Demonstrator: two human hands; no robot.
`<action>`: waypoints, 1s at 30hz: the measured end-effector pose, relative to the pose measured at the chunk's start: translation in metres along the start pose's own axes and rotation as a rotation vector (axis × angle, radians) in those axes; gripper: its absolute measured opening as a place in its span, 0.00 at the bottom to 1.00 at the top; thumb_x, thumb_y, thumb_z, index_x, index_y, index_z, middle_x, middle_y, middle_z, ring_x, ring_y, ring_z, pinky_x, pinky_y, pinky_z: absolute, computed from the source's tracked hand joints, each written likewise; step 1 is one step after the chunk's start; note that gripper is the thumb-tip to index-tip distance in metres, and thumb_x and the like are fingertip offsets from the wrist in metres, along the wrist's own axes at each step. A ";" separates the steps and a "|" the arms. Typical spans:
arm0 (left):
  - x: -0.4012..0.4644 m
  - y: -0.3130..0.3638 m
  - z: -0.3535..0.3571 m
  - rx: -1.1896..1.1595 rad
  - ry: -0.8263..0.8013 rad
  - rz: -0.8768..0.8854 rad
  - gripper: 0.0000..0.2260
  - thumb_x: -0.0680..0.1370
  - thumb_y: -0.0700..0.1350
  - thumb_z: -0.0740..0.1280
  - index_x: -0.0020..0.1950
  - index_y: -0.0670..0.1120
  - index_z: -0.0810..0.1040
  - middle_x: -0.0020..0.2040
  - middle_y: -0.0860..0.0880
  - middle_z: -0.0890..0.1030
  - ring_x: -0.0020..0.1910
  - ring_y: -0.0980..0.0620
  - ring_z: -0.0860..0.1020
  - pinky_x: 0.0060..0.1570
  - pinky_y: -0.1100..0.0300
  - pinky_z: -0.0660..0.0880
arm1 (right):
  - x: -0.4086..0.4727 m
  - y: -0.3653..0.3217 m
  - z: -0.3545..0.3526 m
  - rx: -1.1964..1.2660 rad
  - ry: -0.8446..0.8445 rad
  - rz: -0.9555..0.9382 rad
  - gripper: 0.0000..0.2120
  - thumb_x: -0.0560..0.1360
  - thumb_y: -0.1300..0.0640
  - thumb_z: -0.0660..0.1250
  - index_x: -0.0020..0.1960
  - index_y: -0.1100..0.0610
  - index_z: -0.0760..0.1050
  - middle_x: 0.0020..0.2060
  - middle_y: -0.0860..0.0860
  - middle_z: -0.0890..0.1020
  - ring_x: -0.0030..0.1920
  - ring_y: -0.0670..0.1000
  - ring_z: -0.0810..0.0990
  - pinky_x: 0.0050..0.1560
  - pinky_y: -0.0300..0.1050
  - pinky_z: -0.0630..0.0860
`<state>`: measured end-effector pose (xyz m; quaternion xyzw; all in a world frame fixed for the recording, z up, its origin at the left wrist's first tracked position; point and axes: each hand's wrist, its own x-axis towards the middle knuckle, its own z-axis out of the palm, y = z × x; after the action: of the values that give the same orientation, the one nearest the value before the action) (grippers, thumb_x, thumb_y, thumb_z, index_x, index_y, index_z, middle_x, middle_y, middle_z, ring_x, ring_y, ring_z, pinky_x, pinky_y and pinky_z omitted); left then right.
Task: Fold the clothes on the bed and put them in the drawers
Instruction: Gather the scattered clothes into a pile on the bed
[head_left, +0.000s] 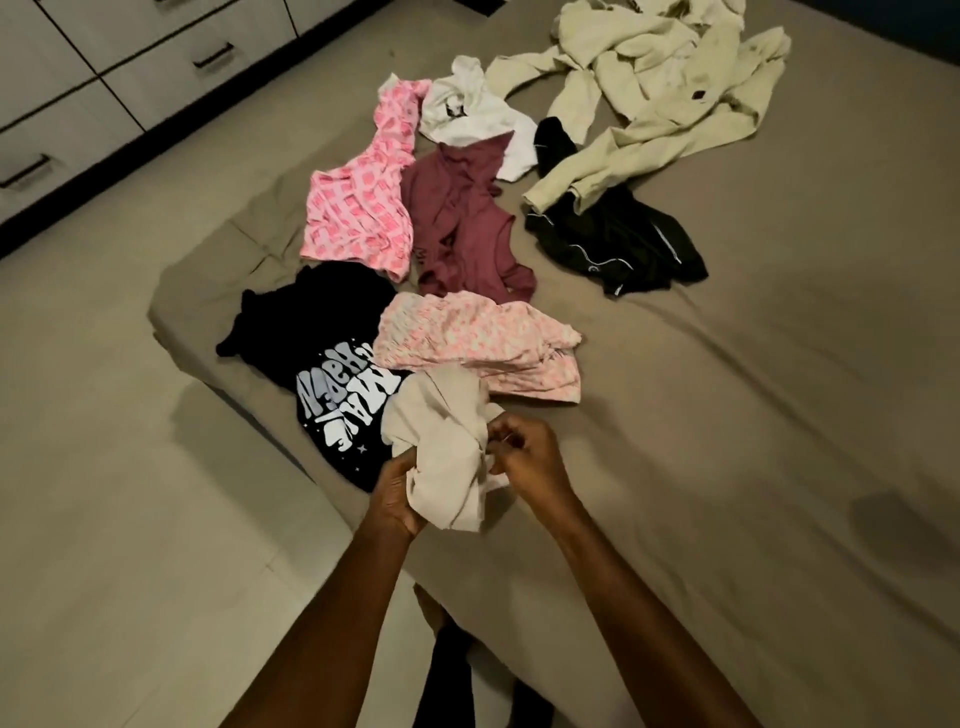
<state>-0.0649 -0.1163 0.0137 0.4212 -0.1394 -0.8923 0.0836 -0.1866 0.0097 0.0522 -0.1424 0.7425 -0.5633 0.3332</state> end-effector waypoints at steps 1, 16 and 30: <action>0.015 0.027 -0.011 0.013 0.057 0.020 0.26 0.56 0.41 0.82 0.53 0.39 0.87 0.52 0.40 0.86 0.48 0.41 0.86 0.49 0.46 0.84 | 0.033 0.012 0.013 -0.093 0.072 -0.017 0.15 0.71 0.71 0.66 0.40 0.51 0.81 0.35 0.44 0.84 0.37 0.44 0.81 0.42 0.46 0.78; 0.125 0.152 -0.075 0.382 0.184 0.109 0.18 0.77 0.28 0.66 0.67 0.38 0.78 0.57 0.40 0.85 0.54 0.44 0.84 0.52 0.54 0.83 | 0.286 0.107 0.046 -1.438 -0.105 -0.044 0.33 0.78 0.52 0.68 0.78 0.58 0.59 0.62 0.60 0.81 0.62 0.62 0.80 0.66 0.59 0.69; 0.014 0.192 -0.010 0.387 0.074 0.174 0.26 0.72 0.31 0.75 0.70 0.40 0.76 0.61 0.40 0.84 0.59 0.41 0.83 0.57 0.49 0.81 | 0.143 -0.064 0.089 0.630 -0.165 0.639 0.19 0.82 0.56 0.57 0.65 0.63 0.79 0.58 0.64 0.84 0.53 0.62 0.85 0.60 0.57 0.81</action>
<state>-0.0603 -0.3033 0.0585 0.4481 -0.3406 -0.8224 0.0829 -0.2443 -0.1612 0.0516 0.1579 0.5128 -0.6173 0.5753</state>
